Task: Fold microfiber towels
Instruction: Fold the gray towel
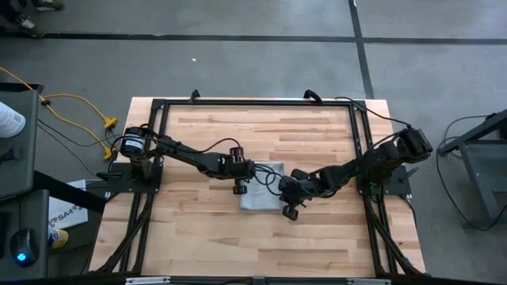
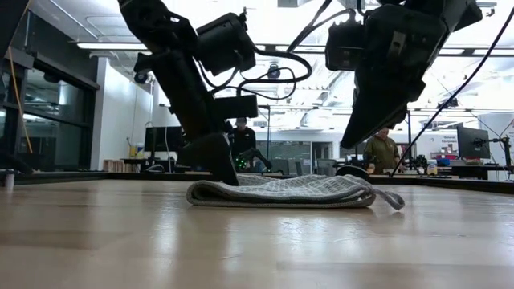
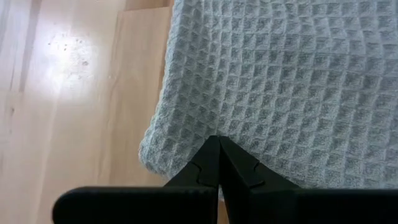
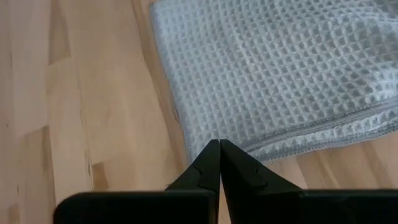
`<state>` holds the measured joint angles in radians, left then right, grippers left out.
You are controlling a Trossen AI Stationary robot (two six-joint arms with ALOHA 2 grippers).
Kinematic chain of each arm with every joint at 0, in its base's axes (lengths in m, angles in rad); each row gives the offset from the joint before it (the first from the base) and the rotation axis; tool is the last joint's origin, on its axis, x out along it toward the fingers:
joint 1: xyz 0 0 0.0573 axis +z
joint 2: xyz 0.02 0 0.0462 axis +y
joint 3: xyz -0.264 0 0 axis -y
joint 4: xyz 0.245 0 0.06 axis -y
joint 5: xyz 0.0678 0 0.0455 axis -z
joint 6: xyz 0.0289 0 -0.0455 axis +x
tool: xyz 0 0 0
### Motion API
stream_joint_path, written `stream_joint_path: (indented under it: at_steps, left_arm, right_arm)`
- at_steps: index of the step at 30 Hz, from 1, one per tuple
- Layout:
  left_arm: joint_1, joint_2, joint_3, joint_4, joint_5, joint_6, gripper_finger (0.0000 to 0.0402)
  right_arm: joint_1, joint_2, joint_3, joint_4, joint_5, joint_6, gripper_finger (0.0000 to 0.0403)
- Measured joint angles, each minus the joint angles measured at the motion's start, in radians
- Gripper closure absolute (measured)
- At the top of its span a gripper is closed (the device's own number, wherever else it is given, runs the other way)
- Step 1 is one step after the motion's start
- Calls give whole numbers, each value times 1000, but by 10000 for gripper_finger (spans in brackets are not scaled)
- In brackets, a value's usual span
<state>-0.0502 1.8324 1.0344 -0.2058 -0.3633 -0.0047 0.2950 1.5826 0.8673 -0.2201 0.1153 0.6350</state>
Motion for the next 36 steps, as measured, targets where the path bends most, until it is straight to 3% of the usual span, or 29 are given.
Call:
stream_joint_path:
  at_steps: [8,17,26,30,36]
  left_arm:
    - [-14,-11,0,-23,-8,1,401]
    - [-77,-131,19,-132,-3,1,401]
    - [-197,-182,20,-178,178,-28,383]
    - [-272,-180,20,-197,166,1,364]
    - [-366,-180,20,-222,52,39,345]
  right_arm:
    - [-8,0,0,0,76,2,399]
    - [-17,0,0,16,19,-4,400]
    - [31,-1,0,26,-19,-32,400]
    - [53,-1,0,29,-21,-103,400]
    - [70,-1,0,37,-11,-151,400]
